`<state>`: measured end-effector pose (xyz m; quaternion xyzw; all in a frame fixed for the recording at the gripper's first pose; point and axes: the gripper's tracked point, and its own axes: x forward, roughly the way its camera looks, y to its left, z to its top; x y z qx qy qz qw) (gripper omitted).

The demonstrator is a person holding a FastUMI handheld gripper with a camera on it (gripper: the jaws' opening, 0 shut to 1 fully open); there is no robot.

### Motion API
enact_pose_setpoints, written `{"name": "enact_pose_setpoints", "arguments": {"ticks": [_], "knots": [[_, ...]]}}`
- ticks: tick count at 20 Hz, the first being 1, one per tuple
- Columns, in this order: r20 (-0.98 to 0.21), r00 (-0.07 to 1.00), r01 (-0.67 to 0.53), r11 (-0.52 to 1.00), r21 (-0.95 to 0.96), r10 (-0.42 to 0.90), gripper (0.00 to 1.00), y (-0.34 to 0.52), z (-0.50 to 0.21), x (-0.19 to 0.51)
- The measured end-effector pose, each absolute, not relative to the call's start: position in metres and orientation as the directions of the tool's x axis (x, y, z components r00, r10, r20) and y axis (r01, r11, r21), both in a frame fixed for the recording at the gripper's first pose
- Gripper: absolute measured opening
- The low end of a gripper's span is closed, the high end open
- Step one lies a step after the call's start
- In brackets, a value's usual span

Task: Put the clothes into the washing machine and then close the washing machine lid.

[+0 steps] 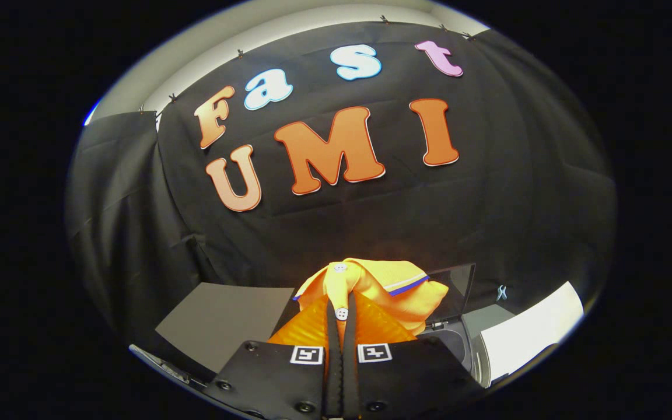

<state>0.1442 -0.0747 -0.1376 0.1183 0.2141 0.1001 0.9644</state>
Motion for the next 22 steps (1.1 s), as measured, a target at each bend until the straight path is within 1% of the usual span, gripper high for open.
{"name": "enact_pose_setpoints", "arguments": {"ticks": [7, 14, 19, 22], "knots": [[-0.456, 0.850, -0.143, 0.948, 0.284, 0.265, 0.08, -0.085, -0.198, 0.161], [-0.566, 0.780, -0.124, 0.953, 0.277, 0.266, 0.08, -0.091, -0.305, 0.175], [-0.657, 0.715, -0.085, 0.963, 0.257, 0.238, 0.08, -0.104, -0.391, 0.186], [-0.709, 0.663, -0.039, 0.956, 0.290, 0.242, 0.08, -0.106, -0.447, 0.194]]}}
